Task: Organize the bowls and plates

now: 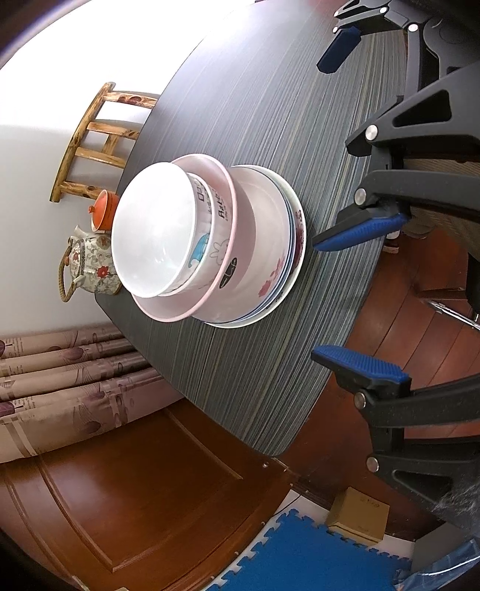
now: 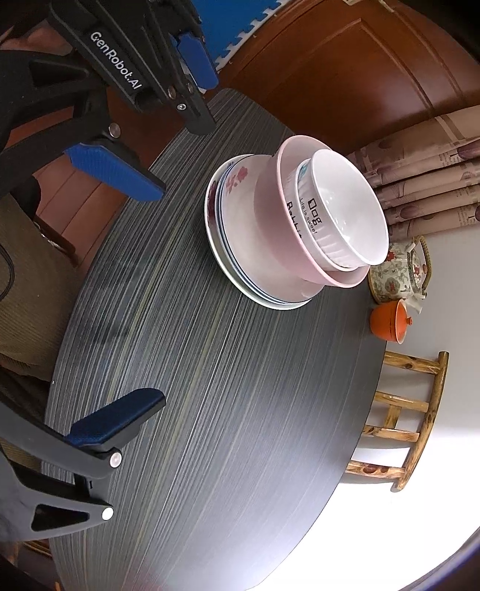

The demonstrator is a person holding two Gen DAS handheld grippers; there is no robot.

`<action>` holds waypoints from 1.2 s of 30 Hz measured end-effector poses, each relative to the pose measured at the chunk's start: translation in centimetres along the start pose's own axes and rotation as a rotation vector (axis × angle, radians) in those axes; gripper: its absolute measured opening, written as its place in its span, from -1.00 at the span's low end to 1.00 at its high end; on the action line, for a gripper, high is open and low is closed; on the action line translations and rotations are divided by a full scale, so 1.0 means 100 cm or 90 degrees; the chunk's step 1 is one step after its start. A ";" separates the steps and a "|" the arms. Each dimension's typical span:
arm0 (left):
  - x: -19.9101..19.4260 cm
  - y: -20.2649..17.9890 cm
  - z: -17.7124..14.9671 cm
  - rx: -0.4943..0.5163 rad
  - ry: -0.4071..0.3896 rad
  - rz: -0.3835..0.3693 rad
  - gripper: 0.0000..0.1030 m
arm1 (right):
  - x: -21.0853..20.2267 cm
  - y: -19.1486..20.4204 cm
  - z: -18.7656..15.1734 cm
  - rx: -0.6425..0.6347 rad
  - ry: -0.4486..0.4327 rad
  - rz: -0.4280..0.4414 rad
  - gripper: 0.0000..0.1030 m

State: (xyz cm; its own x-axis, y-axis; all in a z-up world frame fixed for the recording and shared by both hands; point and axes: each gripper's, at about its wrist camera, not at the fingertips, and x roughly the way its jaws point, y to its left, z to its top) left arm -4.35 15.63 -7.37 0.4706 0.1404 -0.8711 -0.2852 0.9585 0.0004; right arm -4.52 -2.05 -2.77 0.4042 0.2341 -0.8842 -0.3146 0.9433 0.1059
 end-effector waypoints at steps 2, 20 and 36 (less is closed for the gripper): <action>0.000 0.000 0.000 0.003 -0.001 0.002 0.05 | 0.001 0.001 0.001 -0.001 0.000 0.000 0.95; 0.001 -0.001 0.003 -0.001 0.002 0.007 0.05 | 0.008 0.001 0.004 -0.004 0.018 0.000 0.96; 0.005 -0.002 0.003 0.004 0.006 0.013 0.05 | 0.011 0.003 0.003 -0.010 0.027 0.006 0.96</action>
State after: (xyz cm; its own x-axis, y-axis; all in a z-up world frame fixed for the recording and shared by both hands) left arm -3.86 15.57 -7.65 0.4565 0.1570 -0.8758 -0.2892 0.9570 0.0208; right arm -3.87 -1.47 -3.53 0.3649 0.2320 -0.9017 -0.3321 0.9372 0.1068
